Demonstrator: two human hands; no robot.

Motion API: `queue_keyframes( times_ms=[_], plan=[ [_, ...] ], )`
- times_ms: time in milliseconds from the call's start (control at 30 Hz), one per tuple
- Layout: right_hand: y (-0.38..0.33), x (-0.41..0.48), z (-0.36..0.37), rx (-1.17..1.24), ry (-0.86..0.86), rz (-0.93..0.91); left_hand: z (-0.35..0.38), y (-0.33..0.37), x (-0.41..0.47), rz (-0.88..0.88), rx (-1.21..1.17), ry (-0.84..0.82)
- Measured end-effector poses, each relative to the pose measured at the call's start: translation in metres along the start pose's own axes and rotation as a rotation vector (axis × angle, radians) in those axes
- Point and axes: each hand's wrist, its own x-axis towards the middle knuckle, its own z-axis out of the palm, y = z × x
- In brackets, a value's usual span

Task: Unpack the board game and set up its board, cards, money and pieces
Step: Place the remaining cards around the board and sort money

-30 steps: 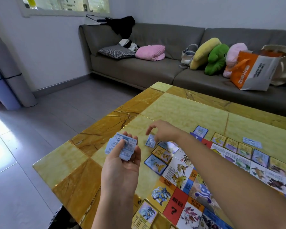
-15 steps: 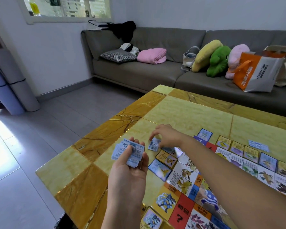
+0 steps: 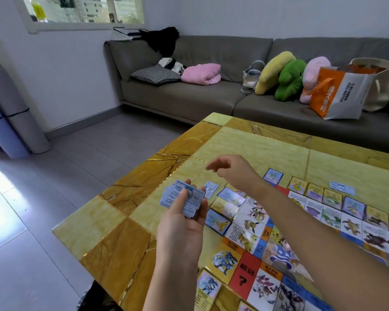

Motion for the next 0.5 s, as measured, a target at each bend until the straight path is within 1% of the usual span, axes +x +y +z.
queue_keyframes(
  times_ms=[100,200,300,367,500],
  plan=[
    [-0.010,-0.033,-0.005,0.273,-0.004,-0.006,-0.001,-0.003,-0.001,-0.028,0.094,-0.013],
    [-0.017,-0.068,-0.008,0.427,-0.014,0.004,0.001,-0.011,-0.006,-0.055,0.149,0.009],
    [-0.018,-0.098,-0.005,0.439,0.017,0.018,0.003,-0.024,-0.017,-0.082,0.240,-0.022],
    [-0.015,-0.116,-0.004,0.395,0.073,0.042,0.002,-0.034,-0.024,-0.137,0.280,-0.050],
    [-0.008,-0.151,-0.005,0.415,0.205,0.096,-0.001,-0.047,-0.033,-0.264,0.312,-0.111]
  ],
)
